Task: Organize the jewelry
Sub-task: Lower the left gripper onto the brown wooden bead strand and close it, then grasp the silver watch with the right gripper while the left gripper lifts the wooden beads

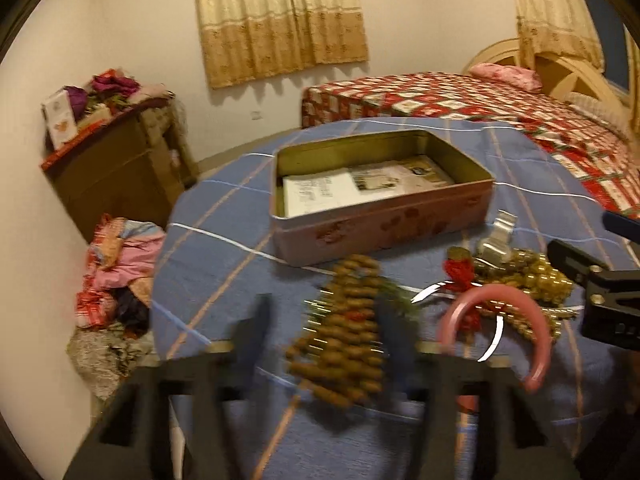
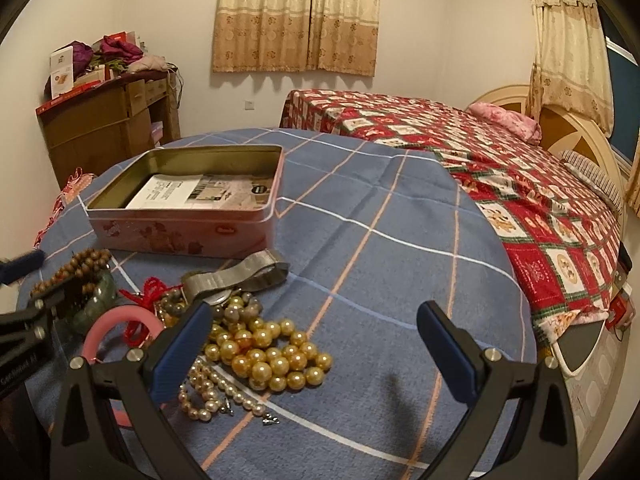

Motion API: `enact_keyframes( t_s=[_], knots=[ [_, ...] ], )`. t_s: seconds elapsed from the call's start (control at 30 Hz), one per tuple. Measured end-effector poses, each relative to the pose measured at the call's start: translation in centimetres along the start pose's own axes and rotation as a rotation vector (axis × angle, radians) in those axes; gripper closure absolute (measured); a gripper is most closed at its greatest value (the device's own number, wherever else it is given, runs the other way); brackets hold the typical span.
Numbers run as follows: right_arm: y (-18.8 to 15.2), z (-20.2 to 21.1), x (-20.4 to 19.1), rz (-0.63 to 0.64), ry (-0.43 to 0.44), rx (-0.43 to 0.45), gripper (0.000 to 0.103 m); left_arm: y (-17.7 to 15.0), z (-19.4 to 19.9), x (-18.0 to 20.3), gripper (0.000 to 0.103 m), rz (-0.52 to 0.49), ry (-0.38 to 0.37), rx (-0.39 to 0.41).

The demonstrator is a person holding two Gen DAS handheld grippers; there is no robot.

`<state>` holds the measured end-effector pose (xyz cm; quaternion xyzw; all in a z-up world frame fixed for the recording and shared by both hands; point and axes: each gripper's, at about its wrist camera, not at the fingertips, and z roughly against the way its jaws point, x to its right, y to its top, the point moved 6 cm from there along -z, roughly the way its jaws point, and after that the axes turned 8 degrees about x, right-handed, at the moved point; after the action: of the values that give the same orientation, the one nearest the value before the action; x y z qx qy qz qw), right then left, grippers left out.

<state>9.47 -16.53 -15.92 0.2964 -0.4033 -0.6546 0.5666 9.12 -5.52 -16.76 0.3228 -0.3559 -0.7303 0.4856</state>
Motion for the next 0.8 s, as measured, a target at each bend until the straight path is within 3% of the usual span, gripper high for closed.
enact_keyframes(
  t_s=[0.1,0.3,0.53,0.8],
  knots=[
    [0.0,-0.1,0.0,-0.002,0.003,-0.004,0.000,0.2,0.3,0.4,0.082,0.001,-0.034,0.010],
    [-0.2,-0.4,0.3,-0.024,0.022,-0.017,0.001,2.3,2.5,-0.2,0.083,0.035,-0.072,0.090],
    [0.0,-1.0,0.4,-0.044,0.042,-0.043,0.004,4.8,3.7,-1.6,0.083,-0.005,0.008,0.184],
    [1.5,-2.7,0.0,-0.044,0.064,-0.071,0.008,5.0,0.8,-2.8,0.083,-0.012,0.045,0.156]
  ],
)
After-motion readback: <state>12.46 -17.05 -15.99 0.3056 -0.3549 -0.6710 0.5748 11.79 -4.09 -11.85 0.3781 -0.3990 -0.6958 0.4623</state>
